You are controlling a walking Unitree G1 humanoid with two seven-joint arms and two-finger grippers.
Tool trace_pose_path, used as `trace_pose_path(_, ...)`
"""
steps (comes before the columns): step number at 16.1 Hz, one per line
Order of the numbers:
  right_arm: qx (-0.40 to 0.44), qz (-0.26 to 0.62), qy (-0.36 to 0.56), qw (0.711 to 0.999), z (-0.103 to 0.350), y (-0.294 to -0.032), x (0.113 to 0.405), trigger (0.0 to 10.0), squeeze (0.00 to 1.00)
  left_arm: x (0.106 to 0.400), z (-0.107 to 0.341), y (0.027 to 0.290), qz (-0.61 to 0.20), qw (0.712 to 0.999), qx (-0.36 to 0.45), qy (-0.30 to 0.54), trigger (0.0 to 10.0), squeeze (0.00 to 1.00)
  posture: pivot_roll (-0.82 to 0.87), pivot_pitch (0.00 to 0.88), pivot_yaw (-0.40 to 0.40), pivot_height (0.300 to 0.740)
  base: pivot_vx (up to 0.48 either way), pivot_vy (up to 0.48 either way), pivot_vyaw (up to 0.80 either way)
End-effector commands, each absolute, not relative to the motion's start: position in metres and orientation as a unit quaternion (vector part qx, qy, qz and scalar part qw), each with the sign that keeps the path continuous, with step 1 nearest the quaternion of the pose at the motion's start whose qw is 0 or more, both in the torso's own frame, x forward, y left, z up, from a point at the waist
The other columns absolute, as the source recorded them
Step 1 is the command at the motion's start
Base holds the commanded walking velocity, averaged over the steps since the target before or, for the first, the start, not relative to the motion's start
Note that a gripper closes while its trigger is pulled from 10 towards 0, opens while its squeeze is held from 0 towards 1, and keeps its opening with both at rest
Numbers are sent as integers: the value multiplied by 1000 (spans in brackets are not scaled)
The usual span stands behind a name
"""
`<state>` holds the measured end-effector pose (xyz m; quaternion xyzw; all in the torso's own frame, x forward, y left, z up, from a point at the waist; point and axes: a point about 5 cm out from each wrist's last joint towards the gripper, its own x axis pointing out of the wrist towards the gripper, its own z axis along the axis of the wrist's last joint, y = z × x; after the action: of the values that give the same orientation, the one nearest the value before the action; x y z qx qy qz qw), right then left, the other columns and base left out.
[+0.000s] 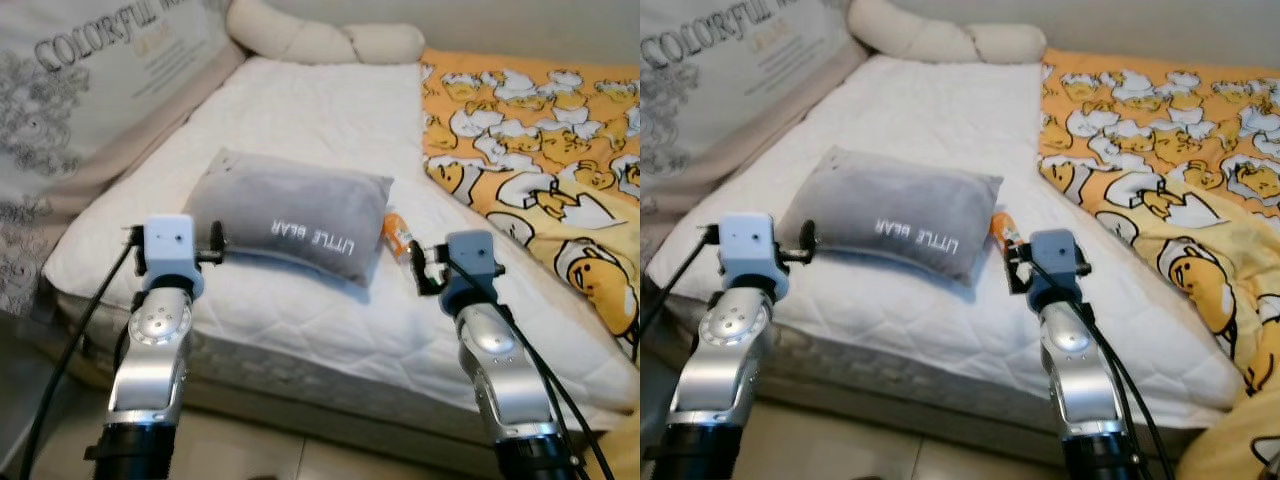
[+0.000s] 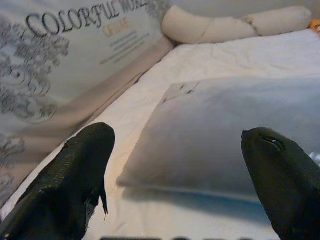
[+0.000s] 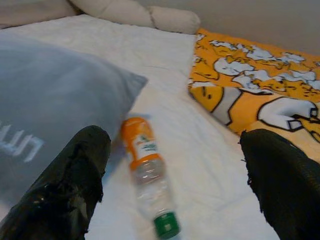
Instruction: Clean up the room
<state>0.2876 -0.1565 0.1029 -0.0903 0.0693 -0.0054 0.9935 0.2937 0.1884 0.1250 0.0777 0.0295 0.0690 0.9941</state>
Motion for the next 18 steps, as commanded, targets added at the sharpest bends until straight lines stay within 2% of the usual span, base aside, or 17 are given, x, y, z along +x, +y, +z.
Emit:
trace_pose_path(1,-94,-18,73,993,103,-164,288,10000,0,295,127,182,61,995,77,25,10000,0,32,0,49,740,330,0,0)
trace_pose_path(18,-98,-17,95,991,94,-163,289,10000,0,297,127,180,52,994,92,32,10000,0,41,0,67,740,320,0,0)
